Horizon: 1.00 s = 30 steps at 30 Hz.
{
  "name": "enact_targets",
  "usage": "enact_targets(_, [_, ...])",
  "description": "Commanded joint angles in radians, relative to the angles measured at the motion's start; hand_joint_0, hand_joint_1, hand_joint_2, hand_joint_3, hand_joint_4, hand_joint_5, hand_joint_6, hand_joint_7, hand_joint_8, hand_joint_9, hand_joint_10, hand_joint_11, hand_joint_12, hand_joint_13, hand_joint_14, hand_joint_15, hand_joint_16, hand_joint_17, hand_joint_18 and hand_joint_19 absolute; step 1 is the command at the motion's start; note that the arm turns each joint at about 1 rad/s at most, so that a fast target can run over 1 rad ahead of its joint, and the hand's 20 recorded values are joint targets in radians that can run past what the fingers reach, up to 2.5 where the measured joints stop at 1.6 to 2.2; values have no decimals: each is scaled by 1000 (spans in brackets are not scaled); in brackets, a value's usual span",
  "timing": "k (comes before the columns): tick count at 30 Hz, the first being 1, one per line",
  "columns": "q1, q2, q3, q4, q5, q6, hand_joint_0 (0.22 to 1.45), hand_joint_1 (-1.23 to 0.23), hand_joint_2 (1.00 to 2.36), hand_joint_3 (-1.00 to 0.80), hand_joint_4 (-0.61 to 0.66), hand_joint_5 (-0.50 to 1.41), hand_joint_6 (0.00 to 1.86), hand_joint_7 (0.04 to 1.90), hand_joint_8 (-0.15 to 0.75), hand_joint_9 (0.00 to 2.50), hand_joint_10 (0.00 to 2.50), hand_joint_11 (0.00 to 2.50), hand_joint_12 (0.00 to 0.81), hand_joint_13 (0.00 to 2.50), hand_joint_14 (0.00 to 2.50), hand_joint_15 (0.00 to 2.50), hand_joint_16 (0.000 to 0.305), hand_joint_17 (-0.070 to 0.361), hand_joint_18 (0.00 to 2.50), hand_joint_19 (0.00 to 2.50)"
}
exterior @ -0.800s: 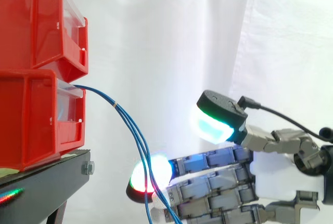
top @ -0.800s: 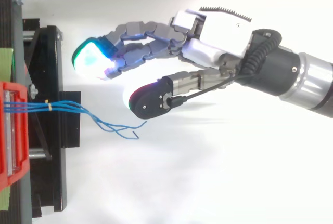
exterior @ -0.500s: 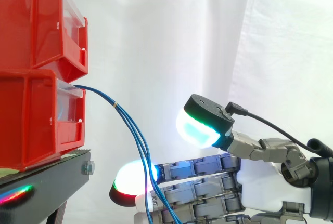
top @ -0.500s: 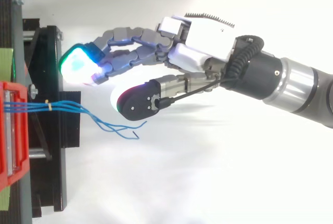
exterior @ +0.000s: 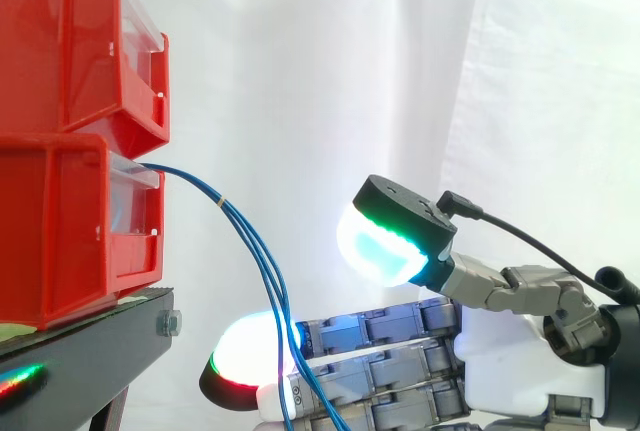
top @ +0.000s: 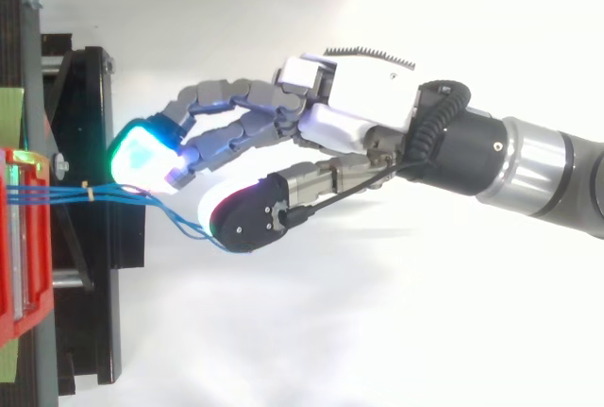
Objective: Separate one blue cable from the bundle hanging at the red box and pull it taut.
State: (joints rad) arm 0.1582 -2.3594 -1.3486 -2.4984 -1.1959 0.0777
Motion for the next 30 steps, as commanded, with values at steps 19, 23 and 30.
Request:
enact_targets(19, [14, 2, 29, -66, -76, 8, 558, -665, 1004, -441, 262, -137, 503, 1018, 269, 501, 8, 261, 319, 658, 13, 372, 40, 90, 662, 519])
enact_targets(23, [14, 6, 29, -66, -77, 8, 572, -649, 1006, -435, 261, -131, 503, 1029, 266, 503, 8, 264, 316, 668, 15, 386, 39, 88, 676, 537])
enact_targets(30, [3, 28, 29, -92, -91, 4, 577, -651, 1006, -432, 262, -128, 503, 1037, 264, 509, 8, 268, 313, 683, 14, 394, 39, 88, 682, 545])
